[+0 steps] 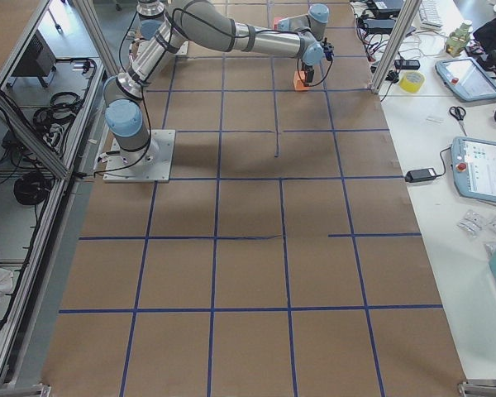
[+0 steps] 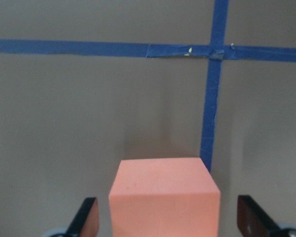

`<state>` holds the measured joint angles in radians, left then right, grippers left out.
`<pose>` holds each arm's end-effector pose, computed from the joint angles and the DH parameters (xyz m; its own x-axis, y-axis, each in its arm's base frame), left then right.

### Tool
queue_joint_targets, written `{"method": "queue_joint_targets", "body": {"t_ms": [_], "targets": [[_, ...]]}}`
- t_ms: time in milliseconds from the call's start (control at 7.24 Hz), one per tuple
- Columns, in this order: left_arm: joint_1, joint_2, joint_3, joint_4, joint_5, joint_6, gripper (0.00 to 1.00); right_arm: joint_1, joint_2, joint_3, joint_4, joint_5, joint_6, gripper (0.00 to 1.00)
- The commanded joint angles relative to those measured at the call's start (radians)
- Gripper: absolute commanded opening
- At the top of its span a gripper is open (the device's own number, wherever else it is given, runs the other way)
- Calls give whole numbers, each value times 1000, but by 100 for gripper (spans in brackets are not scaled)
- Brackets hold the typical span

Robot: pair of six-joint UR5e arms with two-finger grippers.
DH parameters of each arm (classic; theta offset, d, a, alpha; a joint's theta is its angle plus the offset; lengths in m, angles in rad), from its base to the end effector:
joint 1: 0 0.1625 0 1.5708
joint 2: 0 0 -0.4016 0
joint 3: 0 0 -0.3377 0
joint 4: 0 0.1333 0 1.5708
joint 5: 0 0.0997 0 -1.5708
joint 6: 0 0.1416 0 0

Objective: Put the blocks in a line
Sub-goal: 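Set down the orange cube, open the right gripper and retract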

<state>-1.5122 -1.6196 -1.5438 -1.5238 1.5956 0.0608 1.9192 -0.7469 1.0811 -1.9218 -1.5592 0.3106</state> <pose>-0.1026 -0.4673 0.4173 -0.9997 0.0016 -0.0263 0.0022 0.9997 -0.0236 0.3712 -0.6267 0.1847 -0.9991 -0.0380 -0.0162 -0.0378 0.9992 -0.0125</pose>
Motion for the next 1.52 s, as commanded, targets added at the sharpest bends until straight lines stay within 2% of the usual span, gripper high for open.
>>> {"method": "queue_joint_targets", "body": {"t_ms": [0, 138, 276, 415, 691, 829, 967, 1106, 1382], "targets": [[-2, -19, -3, 22, 0, -9, 100, -49, -125, 14, 117, -1, -8, 100], [-5, -32, -4, 98, -3, -36, 100, -75, -193, 25, 165, -1, -16, 100], [-20, -75, -4, 112, -2, -89, 100, -112, -275, 64, 203, -2, -15, 100], [-75, -133, -4, 173, -3, -192, 100, -168, -375, 136, 245, -5, -19, 100], [-169, -277, 13, 372, -5, -266, 100, -238, -602, 332, 231, -4, -34, 100], [-213, -343, 51, 404, -11, -310, 100, -261, -679, 379, 234, -5, -53, 100], [-248, -406, 103, 430, -14, -303, 100, -278, -713, 379, 240, -4, -59, 100], [-270, -480, 161, 441, -63, -312, 100, -276, -771, 382, 245, -7, -61, 100], [-309, -598, 243, 487, -63, -383, 100, -276, -813, 385, 210, 13, -61, 100]]}}
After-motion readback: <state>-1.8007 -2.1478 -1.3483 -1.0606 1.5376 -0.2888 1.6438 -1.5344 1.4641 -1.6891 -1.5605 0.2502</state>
